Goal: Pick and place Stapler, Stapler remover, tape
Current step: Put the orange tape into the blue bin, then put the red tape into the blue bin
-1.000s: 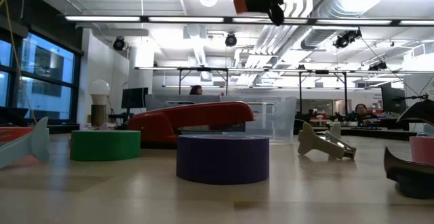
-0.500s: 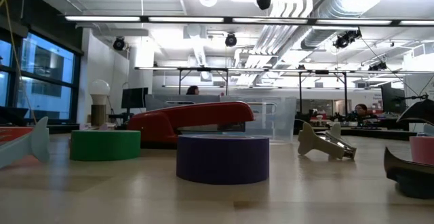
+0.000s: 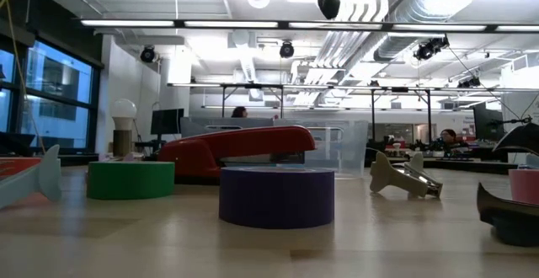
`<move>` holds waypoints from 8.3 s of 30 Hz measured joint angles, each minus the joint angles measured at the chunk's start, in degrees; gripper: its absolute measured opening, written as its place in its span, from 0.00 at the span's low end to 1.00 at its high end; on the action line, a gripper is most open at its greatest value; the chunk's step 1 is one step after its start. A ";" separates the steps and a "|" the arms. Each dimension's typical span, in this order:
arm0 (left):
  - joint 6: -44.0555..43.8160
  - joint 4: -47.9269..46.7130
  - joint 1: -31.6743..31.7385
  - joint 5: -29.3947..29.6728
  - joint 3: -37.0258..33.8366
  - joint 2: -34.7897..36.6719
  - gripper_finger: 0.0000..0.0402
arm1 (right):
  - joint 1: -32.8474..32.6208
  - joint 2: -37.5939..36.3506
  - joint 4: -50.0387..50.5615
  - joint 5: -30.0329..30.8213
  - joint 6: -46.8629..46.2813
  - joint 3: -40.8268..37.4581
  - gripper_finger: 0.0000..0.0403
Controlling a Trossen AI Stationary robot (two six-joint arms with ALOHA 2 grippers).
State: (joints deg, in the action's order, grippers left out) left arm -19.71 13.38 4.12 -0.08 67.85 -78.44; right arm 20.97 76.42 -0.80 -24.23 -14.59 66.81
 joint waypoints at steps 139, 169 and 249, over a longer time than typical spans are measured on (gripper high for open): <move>-1.11 -63.15 32.15 -6.94 33.82 -42.91 0.08 | 0.15 -15.32 33.23 29.74 -3.39 -0.02 0.59; 4.73 -75.63 31.69 -3.19 47.72 -43.29 0.44 | 0.15 -15.32 35.35 29.66 -3.13 -0.02 0.59; -14.52 -57.53 -37.16 6.80 -25.51 0.58 0.44 | -6.14 -26.99 51.01 25.40 -3.98 -0.02 0.59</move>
State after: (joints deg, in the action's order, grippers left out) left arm -34.23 -44.15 -33.04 6.72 42.34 -77.87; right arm 14.83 49.43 50.20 1.17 -18.57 66.78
